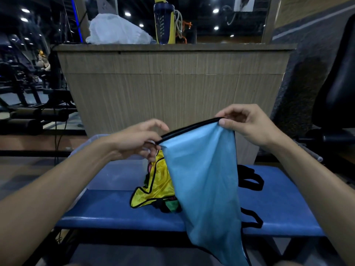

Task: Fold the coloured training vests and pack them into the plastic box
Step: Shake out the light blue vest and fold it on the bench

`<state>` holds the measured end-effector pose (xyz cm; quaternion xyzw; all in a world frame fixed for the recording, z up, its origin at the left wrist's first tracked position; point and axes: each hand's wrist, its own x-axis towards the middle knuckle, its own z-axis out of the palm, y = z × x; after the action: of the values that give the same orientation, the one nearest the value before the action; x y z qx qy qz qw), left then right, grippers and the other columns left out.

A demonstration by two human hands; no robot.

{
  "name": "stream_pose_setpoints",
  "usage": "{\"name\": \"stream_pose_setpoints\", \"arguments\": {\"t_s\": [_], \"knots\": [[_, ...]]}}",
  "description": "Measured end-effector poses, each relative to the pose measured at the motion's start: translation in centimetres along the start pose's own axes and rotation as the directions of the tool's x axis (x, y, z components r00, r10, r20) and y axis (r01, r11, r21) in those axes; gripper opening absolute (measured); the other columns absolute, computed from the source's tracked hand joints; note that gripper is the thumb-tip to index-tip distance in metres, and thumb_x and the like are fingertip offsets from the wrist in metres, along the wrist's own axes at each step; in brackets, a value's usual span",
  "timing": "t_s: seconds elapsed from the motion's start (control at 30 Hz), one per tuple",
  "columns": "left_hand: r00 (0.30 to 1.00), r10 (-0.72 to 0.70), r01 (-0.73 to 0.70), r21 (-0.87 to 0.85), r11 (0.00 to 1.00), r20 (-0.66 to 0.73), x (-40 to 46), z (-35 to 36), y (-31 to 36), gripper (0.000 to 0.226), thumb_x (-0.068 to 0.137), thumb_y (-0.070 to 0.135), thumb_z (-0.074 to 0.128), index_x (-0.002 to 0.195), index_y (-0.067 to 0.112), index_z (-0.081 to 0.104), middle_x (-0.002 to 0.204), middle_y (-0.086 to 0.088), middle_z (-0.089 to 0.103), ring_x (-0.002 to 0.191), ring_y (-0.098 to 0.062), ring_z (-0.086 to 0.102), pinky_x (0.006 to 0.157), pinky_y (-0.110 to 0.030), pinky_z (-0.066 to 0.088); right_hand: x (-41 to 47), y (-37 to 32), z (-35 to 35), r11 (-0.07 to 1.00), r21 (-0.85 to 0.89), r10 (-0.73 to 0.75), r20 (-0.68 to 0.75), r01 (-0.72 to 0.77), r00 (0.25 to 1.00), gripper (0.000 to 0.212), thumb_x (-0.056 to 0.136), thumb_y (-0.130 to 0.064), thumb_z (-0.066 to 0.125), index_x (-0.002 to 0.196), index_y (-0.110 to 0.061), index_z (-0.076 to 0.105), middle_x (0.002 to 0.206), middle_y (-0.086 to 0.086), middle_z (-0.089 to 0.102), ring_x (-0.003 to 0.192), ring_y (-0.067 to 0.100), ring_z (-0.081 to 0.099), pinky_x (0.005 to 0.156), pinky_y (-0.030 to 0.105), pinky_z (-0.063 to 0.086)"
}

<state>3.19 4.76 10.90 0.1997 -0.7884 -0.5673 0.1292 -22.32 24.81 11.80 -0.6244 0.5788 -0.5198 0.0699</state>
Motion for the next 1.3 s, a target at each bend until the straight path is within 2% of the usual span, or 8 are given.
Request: {"name": "stream_pose_setpoints", "arguments": {"t_s": [0.23, 0.4, 0.57, 0.67, 0.77, 0.9, 1.13, 1.3], "knots": [[0.948, 0.312, -0.312, 0.008, 0.950, -0.067, -2.0, 0.2, 4.1, 0.018, 0.106, 0.014, 0.046, 0.100, 0.016, 0.062, 0.076, -0.010, 0.057, 0.062, -0.021, 0.056, 0.063, -0.039, 0.055, 1.5, -2.5, -2.1, 0.938, 0.334, 0.110, -0.036, -0.091, 0.993, 0.021, 0.079, -0.014, 0.075, 0.100, -0.012, 0.073, 0.085, -0.003, 0.072, 0.080, 0.008, 0.066, 0.070, 0.020, 0.053], [0.907, 0.403, -0.305, 0.468, 0.830, -0.125, -2.5, 2.4, 6.2, 0.055, 0.080, 0.052, 0.078, 0.122, 0.027, 0.052, 0.075, 0.002, 0.060, 0.060, -0.016, 0.060, 0.055, -0.032, 0.054, 2.3, -4.7, -3.0, 0.943, 0.326, 0.080, -0.005, -0.074, 0.997, 0.024, 0.079, -0.012, 0.075, 0.102, -0.011, 0.070, 0.084, -0.004, 0.070, 0.081, 0.007, 0.066, 0.070, 0.020, 0.054], [0.956, 0.283, -0.209, 0.505, 0.837, -0.073, -1.7, 3.5, 7.1, 0.096, 0.070, 0.065, 0.077, 0.149, 0.026, 0.038, 0.077, 0.004, 0.066, 0.063, -0.011, 0.065, 0.056, -0.028, 0.054, 2.3, -5.7, -3.7, 0.959, 0.277, 0.054, 0.011, -0.055, 0.998, 0.029, 0.077, -0.014, 0.078, 0.105, -0.010, 0.071, 0.087, 0.001, 0.067, 0.082, 0.008, 0.065, 0.072, 0.020, 0.053], [0.981, 0.189, -0.194, 0.403, 0.894, 0.052, -1.4, 3.6, 7.4, 0.104, 0.068, 0.071, 0.078, 0.153, 0.032, 0.033, 0.121, 0.005, 0.065, 0.099, -0.007, 0.071, 0.080, -0.032, 0.061, 2.0, -6.3, -4.2, 0.967, 0.247, 0.054, 0.018, -0.056, 0.998, 0.031, 0.078, -0.014, 0.079, 0.108, -0.009, 0.071, 0.089, 0.001, 0.068, 0.085, 0.011, 0.065, 0.075, 0.021, 0.054], [0.967, 0.157, -0.210, 0.281, 0.936, 0.199, -1.0, 4.6, 7.2, 0.098, 0.067, 0.063, 0.079, 0.150, 0.037, 0.034, 0.143, 0.007, 0.054, 0.124, -0.005, 0.059, 0.103, -0.041, 0.053, 1.6, -6.8, -4.4, 0.973, 0.223, 0.049, 0.032, -0.055, 0.998, 0.033, 0.079, -0.013, 0.078, 0.110, -0.007, 0.070, 0.087, -0.001, 0.067, 0.084, 0.010, 0.065, 0.074, 0.021, 0.054], [0.909, 0.409, -0.417, 0.228, 0.880, 0.082, -0.4, 7.2, 6.5, 0.062, 0.079, 0.039, 0.086, 0.131, 0.026, 0.055, 0.130, 0.006, 0.064, 0.124, -0.012, 0.060, 0.107, -0.045, 0.050, 0.7, -7.1, -4.8, 0.985, 0.159, 0.048, 0.087, -0.061, 0.995, 0.036, 0.078, -0.017, 0.081, 0.112, -0.009, 0.071, 0.091, 0.002, 0.065, 0.088, 0.013, 0.064, 0.080, 0.025, 0.053], [0.870, 0.491, -0.491, 0.119, 0.863, 0.032, -0.2, 10.0, 5.3, 0.033, 0.092, 0.019, 0.072, 0.121, 0.008, 0.062, 0.120, -0.011, 0.071, 0.106, -0.011, 0.067, 0.085, -0.020, 0.050, -0.6, -6.6, -4.5, 0.992, 0.095, 0.067, 0.139, -0.081, 0.988, 0.037, 0.077, -0.020, 0.083, 0.111, -0.010, 0.072, 0.097, 0.009, 0.067, 0.093, 0.019, 0.063, 0.090, 0.039, 0.049], [0.912, 0.403, -0.409, 0.097, 0.907, 0.077, -0.2, 9.6, 3.9, 0.027, 0.095, 0.019, 0.068, 0.113, 0.001, 0.062, 0.104, -0.009, 0.075, 0.090, -0.011, 0.070, 0.081, -0.026, 0.056, -0.6, -6.0, -4.4, 0.989, 0.108, 0.084, 0.128, -0.098, 0.988, 0.036, 0.077, -0.016, 0.082, 0.110, -0.008, 0.072, 0.095, 0.009, 0.066, 0.091, 0.019, 0.063, 0.086, 0.033, 0.052]]}}
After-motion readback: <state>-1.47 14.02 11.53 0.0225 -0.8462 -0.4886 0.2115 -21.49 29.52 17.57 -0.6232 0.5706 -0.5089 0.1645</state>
